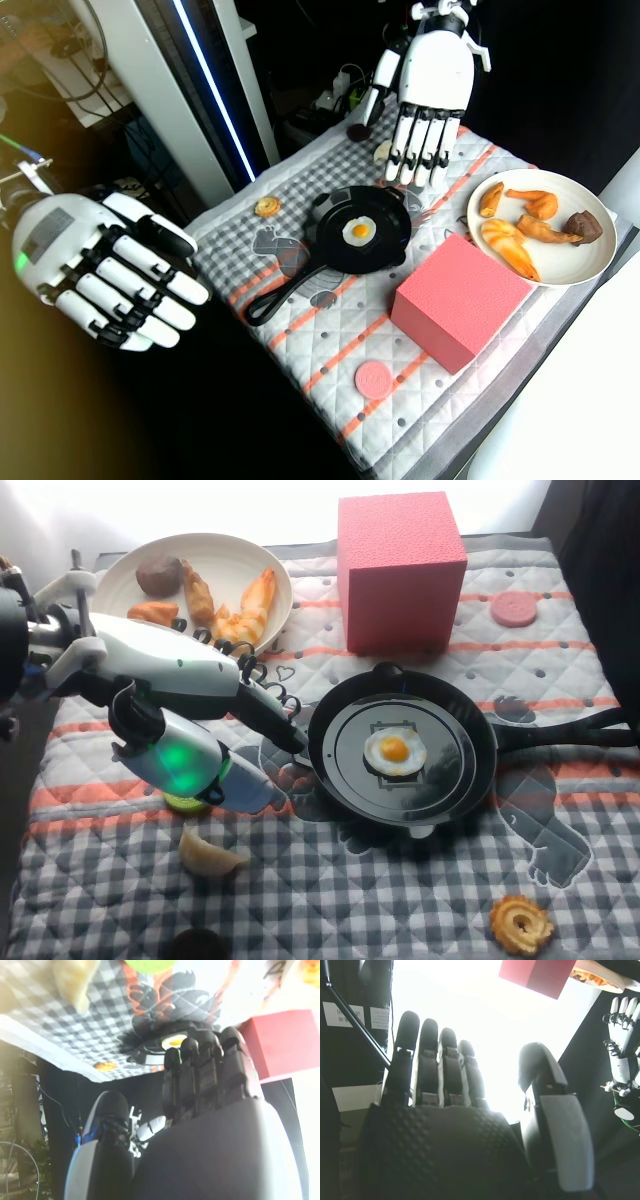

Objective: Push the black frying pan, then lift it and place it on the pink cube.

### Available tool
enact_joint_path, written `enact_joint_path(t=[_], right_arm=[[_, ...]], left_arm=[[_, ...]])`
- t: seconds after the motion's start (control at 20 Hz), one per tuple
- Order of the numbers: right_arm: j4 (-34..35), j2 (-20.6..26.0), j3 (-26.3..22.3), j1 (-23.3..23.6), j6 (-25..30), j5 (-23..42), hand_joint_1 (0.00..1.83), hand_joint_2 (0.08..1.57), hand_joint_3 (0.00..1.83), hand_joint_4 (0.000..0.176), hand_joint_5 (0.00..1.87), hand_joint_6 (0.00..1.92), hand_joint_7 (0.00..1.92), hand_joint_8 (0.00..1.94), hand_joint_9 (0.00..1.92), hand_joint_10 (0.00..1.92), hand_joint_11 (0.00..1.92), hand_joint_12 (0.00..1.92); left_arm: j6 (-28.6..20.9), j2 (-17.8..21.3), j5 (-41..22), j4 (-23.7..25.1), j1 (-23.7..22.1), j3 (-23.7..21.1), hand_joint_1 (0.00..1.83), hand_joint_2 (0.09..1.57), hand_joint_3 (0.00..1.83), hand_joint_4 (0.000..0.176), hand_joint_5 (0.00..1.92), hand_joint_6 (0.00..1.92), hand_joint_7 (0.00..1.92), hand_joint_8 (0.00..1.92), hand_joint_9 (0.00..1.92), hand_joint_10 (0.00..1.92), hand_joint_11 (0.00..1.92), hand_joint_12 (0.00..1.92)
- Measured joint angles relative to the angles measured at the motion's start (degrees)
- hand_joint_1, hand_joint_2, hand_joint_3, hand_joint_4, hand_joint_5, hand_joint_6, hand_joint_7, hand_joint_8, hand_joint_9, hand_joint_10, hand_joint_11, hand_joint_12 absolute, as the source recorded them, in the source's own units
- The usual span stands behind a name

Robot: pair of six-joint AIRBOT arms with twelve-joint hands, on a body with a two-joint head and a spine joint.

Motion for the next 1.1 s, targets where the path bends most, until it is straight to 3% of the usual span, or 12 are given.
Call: enact_joint_path(t=[0.15,0.25,0.5,0.55,0.75,0.9,1.1], right_arm=[[0.2,0.0,-0.02,0.0,0.02,0.04,0.48,1.32,0.0,0.0,0.16,0.0,0.2,0.0,0.22,0.29,0.0,1.33],[0.2,0.0,0.0,0.0,0.07,0.09,0.47,1.33,0.0,0.0,0.15,0.0,0.18,0.0,0.21,0.26,0.0,1.29],[0.35,0.0,0.0,0.0,0.13,0.07,0.48,1.33,0.0,0.0,0.15,0.0,0.18,0.0,0.22,0.25,0.0,1.3],[0.31,0.0,0.0,0.0,0.17,0.11,0.5,1.33,0.0,0.0,0.15,0.0,0.19,0.0,0.22,0.26,0.0,1.31],[0.37,0.0,-0.02,0.0,0.2,0.09,0.46,1.32,0.0,0.0,0.15,0.0,0.18,0.0,0.2,0.25,0.0,1.37],[0.28,0.0,-0.02,0.0,0.2,0.13,0.48,1.33,0.0,0.0,0.16,0.01,0.18,0.0,0.21,0.26,0.0,1.38],[0.35,0.0,-0.02,0.0,0.22,0.13,0.46,1.33,0.0,0.0,0.15,0.0,0.16,0.0,0.18,0.28,0.0,1.46]], left_arm=[[-1.01,0.28,0.26,1.4,1.33,-0.46,0.27,1.3,0.0,0.0,0.52,0.02,0.47,0.01,0.3,0.01,0.0,0.47],[-1.25,0.46,-0.13,2.6,1.99,-0.46,0.25,1.3,0.0,0.005,0.54,0.01,0.49,0.0,0.29,0.0,0.0,0.37],[-0.66,-0.68,1.4,3.02,1.99,-0.15,0.27,1.31,0.0,0.0,0.53,0.0,0.46,0.01,0.27,0.01,0.0,0.17],[-0.02,-1.42,1.86,2.51,2.03,-0.13,0.27,1.31,0.0,0.0,0.53,0.0,0.47,0.0,0.28,0.01,0.0,0.25],[3.67,-3.76,3.02,-1.33,2.75,1.03,0.25,1.32,0.0,0.0,0.49,0.0,0.42,0.0,0.23,0.0,0.0,0.09],[6.64,-5.25,3.56,-4.15,3.65,1.99,0.25,1.32,0.0,0.0,0.5,0.0,0.43,0.0,0.24,0.0,0.0,0.16],[11.23,-6.58,4.63,-9.2,3.69,2.23,0.28,1.32,0.0,0.0,0.49,0.0,0.42,0.0,0.21,0.0,0.0,0.03]])
